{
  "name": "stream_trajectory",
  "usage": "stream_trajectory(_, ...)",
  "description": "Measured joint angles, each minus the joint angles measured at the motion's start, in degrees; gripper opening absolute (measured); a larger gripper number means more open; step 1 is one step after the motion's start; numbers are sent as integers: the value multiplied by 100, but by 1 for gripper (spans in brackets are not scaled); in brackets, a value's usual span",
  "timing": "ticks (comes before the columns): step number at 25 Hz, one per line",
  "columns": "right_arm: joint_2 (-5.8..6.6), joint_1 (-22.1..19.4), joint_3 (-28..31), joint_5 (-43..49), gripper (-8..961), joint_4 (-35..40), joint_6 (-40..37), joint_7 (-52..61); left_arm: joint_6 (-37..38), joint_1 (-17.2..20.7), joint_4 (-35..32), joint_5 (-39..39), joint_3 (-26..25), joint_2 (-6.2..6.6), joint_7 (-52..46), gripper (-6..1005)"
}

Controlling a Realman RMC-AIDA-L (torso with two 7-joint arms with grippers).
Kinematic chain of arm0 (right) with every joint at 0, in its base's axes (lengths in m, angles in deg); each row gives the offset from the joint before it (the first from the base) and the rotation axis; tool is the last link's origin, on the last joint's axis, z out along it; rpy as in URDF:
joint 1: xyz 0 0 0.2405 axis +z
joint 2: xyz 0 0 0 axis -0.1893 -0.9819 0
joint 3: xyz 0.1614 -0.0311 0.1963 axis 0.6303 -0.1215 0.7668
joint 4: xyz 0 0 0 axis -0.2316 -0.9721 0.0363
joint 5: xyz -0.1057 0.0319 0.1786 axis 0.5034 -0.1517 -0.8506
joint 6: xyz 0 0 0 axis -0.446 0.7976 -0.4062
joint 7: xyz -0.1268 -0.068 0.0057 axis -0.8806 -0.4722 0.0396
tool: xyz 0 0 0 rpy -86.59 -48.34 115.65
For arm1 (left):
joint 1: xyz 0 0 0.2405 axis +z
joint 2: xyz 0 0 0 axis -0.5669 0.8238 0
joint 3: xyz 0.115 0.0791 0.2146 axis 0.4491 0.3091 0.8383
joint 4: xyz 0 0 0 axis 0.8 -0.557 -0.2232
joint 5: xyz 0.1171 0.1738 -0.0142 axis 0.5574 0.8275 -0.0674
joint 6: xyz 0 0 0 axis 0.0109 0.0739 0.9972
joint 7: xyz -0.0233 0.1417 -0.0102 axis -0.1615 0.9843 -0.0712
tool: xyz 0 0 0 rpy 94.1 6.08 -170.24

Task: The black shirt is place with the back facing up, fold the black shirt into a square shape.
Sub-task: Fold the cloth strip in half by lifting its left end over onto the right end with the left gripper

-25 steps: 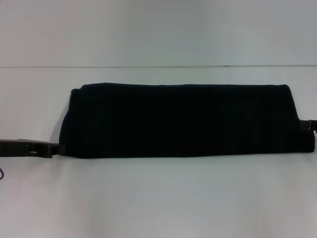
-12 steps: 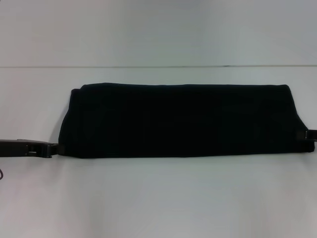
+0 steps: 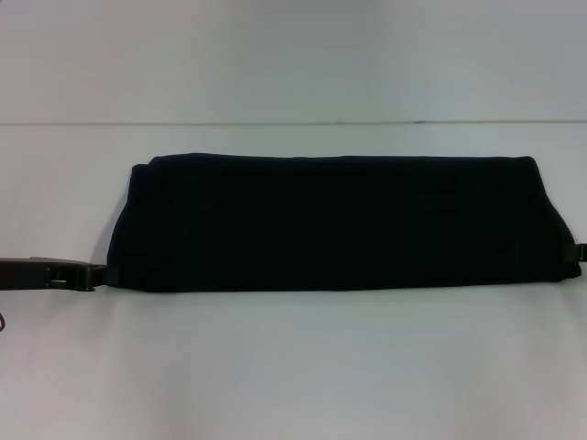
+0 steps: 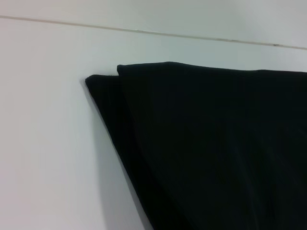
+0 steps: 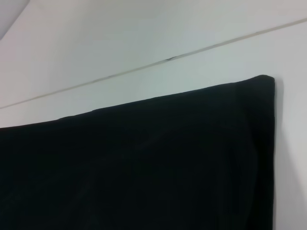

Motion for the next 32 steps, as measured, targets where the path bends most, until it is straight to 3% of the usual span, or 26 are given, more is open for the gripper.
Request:
stream_trajectory(8,28,-140,117,-38,15,7,-141,-131,51,37,-19,1,-11,0,1,4)
stream_trajectory(18,73,-391,582,-38,6,42,-586,-396,422,216,-112,33,-501,52,215,4)
stream_trajectory(32,66,-465,815,-35,9,154,-1059,-543,778,294,-119,-1,-624,70,176,15)
